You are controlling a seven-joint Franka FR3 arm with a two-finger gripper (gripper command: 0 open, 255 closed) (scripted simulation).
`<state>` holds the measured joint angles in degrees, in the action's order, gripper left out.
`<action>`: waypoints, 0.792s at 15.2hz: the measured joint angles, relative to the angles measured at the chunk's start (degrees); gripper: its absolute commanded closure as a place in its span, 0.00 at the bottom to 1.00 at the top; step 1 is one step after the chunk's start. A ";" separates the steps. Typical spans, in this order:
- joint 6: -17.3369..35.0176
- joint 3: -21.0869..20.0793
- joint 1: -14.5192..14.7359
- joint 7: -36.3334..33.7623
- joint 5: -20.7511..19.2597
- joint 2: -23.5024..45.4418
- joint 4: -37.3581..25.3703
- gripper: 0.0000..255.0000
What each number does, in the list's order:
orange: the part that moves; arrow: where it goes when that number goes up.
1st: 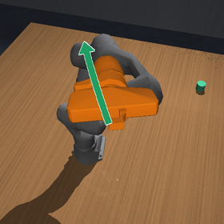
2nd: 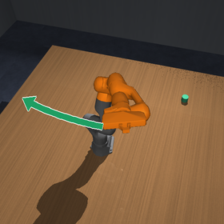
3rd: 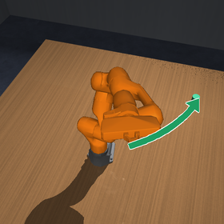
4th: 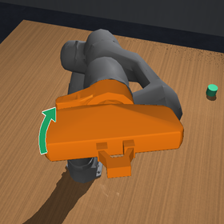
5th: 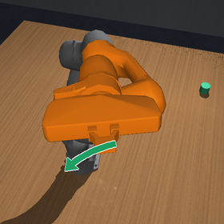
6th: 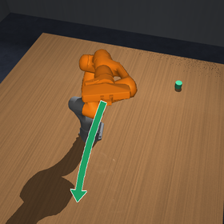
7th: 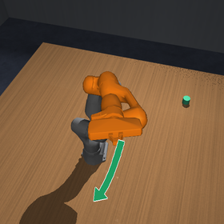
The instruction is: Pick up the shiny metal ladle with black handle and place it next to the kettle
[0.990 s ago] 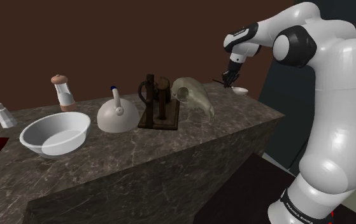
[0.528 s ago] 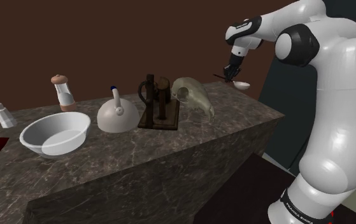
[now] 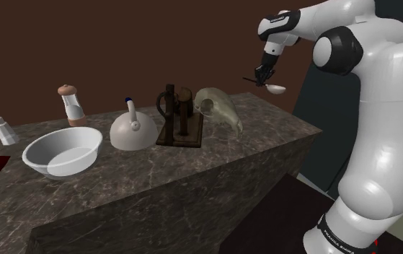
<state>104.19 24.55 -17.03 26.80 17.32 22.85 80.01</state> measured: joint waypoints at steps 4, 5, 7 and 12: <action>-2.85 0.06 -0.29 -0.55 -0.11 0.09 -3.01 1.00; -3.99 0.10 -0.60 -0.56 -0.04 0.36 -4.41 1.00; -5.61 0.12 -0.83 -0.85 -0.03 0.54 -6.23 1.00; -9.94 0.12 -1.70 -1.45 0.25 1.57 -11.62 1.00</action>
<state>94.25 24.67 -18.73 25.35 17.58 24.42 68.38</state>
